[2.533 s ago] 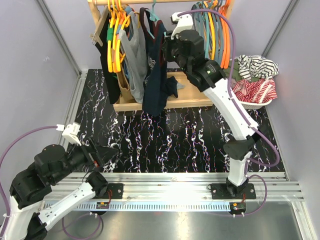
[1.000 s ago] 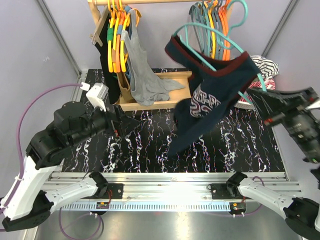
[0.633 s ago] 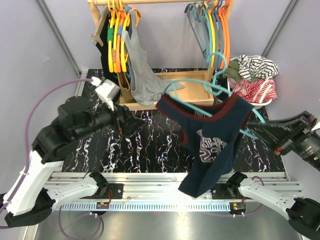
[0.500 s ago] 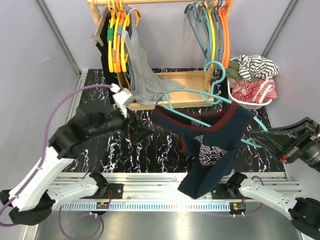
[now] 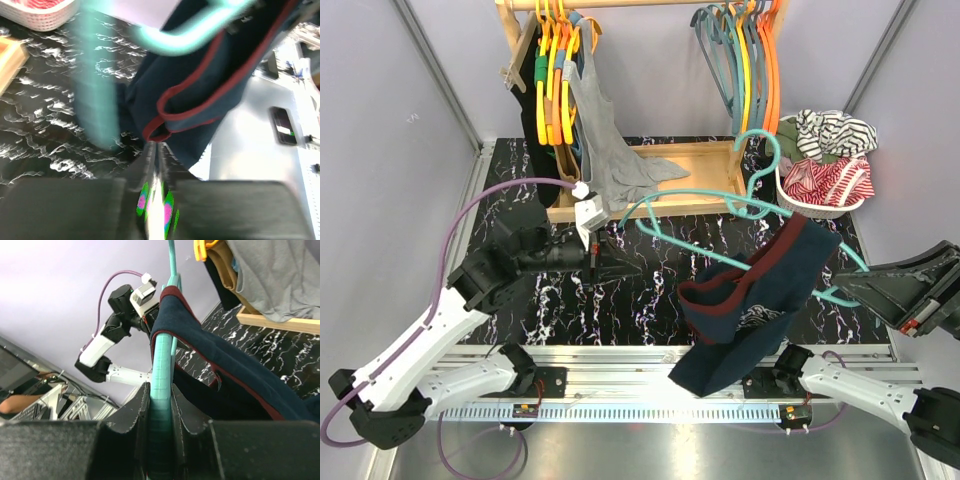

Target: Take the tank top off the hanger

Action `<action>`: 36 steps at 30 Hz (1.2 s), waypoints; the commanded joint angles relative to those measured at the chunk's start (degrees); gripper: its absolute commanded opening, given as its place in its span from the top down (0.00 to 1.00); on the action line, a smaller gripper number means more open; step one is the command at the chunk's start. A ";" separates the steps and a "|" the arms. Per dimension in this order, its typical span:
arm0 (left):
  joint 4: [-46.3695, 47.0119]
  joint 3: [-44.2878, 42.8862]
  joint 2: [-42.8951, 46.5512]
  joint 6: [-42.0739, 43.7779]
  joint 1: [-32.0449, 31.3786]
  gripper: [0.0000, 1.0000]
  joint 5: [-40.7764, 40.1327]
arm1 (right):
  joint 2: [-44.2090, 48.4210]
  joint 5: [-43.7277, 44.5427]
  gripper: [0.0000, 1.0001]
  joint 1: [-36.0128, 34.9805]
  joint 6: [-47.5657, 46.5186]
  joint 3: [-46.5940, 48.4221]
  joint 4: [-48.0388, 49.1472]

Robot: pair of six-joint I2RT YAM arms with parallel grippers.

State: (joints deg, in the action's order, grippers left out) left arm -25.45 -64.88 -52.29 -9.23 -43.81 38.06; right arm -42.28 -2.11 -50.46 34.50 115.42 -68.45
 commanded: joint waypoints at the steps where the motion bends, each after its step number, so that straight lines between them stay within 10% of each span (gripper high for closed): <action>1: 0.69 -1.91 -2.02 -1.49 0.22 1.00 0.82 | 1.50 8.07 1.00 -2.01 1.80 0.51 3.34; 3: -4.94 -2.61 -0.19 -2.89 0.22 0.87 -11.26 | 0.80 10.19 1.00 -2.89 1.71 0.78 1.13; 4: -6.52 -2.88 0.95 -2.98 0.22 0.33 -14.65 | 0.54 10.54 1.00 -3.24 1.54 0.78 -0.53; 5: -9.24 -3.58 3.40 -3.16 0.22 0.01 -18.08 | -0.07 10.98 1.00 -3.33 1.10 0.69 -1.42; 14: -25.14 -11.74 8.44 1.41 0.22 0.01 -24.36 | -5.08 4.42 1.00 -8.34 -0.57 -0.01 -8.81; 23: -22.55 -6.93 8.34 -2.53 0.22 0.01 17.95 | -7.90 -21.00 1.00 -9.13 -1.80 -6.34 -3.37; 36: -17.63 4.14 13.79 -8.85 0.13 0.01 28.46 | -9.83 -28.04 1.00 -9.13 -1.81 -8.10 9.11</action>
State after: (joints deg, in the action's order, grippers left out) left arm -48.62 -61.87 -39.75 -14.52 -43.59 60.86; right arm -51.57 -25.74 -59.16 32.84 107.35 -68.55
